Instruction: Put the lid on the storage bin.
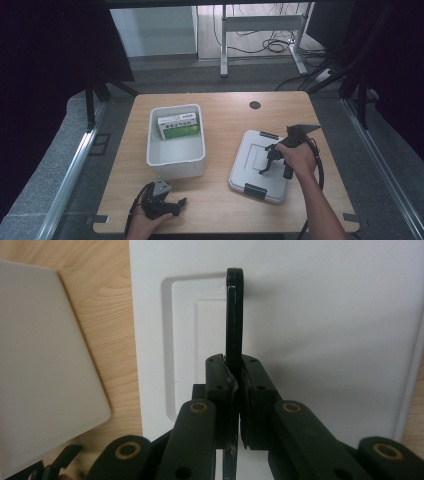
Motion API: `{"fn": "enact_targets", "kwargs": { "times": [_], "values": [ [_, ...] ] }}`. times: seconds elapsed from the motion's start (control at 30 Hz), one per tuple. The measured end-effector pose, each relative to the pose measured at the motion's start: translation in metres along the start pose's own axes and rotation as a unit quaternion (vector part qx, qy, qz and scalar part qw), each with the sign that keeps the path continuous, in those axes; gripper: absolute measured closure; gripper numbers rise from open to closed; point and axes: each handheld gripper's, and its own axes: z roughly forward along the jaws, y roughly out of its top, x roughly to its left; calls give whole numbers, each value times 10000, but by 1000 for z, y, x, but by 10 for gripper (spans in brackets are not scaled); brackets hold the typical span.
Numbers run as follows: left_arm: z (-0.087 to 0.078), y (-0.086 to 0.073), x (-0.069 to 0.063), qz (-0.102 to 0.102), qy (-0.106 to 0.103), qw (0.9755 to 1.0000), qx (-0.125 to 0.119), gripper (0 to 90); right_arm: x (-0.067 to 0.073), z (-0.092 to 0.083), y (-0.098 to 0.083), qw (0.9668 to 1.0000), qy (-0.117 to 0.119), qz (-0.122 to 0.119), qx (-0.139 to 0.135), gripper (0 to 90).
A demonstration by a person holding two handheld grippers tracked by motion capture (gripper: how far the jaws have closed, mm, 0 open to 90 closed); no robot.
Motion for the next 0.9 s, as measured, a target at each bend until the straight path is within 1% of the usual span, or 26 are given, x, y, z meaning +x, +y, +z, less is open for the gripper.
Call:
{"fn": "enact_targets", "kwargs": {
  "times": [0.17, 0.43, 0.57, 0.9],
  "values": [
    [0, 0, 0, -3, 1, 10000, 0, 128, 6, -10, -2, 9999, 65, -155, -19, 845],
    [0, 0, 0, -1, 0, 10000, 1, 128, 14, -19, -3, 9995, 171, -276, -55, 844],
    [0, 0, 0, -3, 0, 10000, 0, 128, 20, -23, -5, 9990, 219, -386, -83, 844],
    [0, 0, 0, -13, 2, 10000, -11, 128, 28, -32, -7, 9982, 307, -500, -121, 845]
  ]
}}
